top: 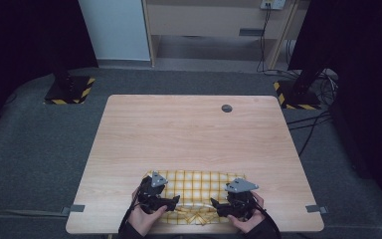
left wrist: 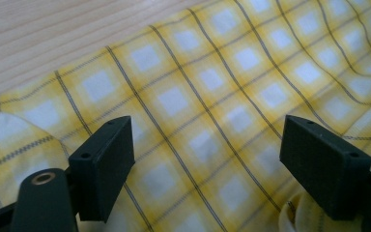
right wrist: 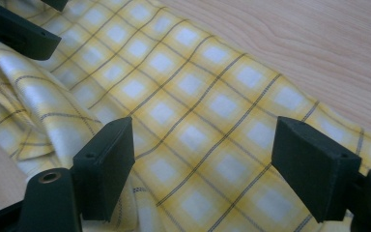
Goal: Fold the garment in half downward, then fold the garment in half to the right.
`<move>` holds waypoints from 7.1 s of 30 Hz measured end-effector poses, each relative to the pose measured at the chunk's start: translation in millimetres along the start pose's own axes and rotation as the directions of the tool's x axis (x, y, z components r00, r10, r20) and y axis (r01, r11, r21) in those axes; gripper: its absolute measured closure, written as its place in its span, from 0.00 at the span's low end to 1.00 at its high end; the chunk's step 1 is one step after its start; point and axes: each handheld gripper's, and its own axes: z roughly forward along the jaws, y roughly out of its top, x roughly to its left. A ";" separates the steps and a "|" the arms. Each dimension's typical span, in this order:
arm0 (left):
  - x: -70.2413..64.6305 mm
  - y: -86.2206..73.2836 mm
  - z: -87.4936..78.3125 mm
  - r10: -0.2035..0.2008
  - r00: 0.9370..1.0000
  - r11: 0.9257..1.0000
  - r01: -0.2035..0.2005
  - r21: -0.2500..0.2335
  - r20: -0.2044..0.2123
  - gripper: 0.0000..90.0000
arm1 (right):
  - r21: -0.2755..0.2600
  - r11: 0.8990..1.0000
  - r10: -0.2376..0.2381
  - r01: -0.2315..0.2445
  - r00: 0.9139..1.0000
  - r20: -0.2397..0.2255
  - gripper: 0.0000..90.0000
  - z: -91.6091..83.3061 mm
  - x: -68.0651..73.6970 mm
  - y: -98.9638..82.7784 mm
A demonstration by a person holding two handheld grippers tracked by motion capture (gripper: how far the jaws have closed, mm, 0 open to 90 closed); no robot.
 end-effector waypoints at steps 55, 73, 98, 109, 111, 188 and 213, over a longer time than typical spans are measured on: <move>58.0 -19.2 -10.2 -0.013 0.999 0.999 0.012 -0.047 -0.029 0.13 | 0.036 0.999 0.000 0.002 0.998 -0.055 0.22 24.7 -51.7 -11.2; 54.0 -36.2 -17.4 0.126 0.992 0.992 -0.126 -0.006 -0.014 0.12 | 0.010 0.987 -0.159 0.161 0.984 -0.084 0.21 2.7 -47.4 -23.1; 72.9 -39.5 -32.0 -0.010 1.000 0.990 0.007 -0.142 -0.015 0.10 | -0.047 0.992 -0.121 0.118 0.990 -0.066 0.16 2.3 -49.7 -20.6; 76.2 -39.0 -37.6 -0.070 0.997 0.978 0.066 -0.196 -0.011 0.10 | -0.116 0.991 -0.069 0.062 0.996 -0.053 0.15 1.2 -47.3 -6.6; 78.6 -39.0 -39.5 -0.087 0.996 0.974 0.082 -0.210 -0.014 0.10 | -0.130 0.991 -0.047 0.040 0.998 -0.051 0.15 0.4 -49.0 -4.6; 98.5 4.8 -19.9 -0.075 0.997 0.990 0.077 -0.120 0.015 0.13 | -0.138 0.969 -0.229 0.203 0.949 -0.216 0.15 15.8 38.9 49.7; 99.7 1.0 -14.4 -0.118 0.993 0.985 0.117 -0.126 0.002 0.14 | -0.144 0.957 -0.286 0.253 0.912 -0.293 0.16 37.5 87.9 63.0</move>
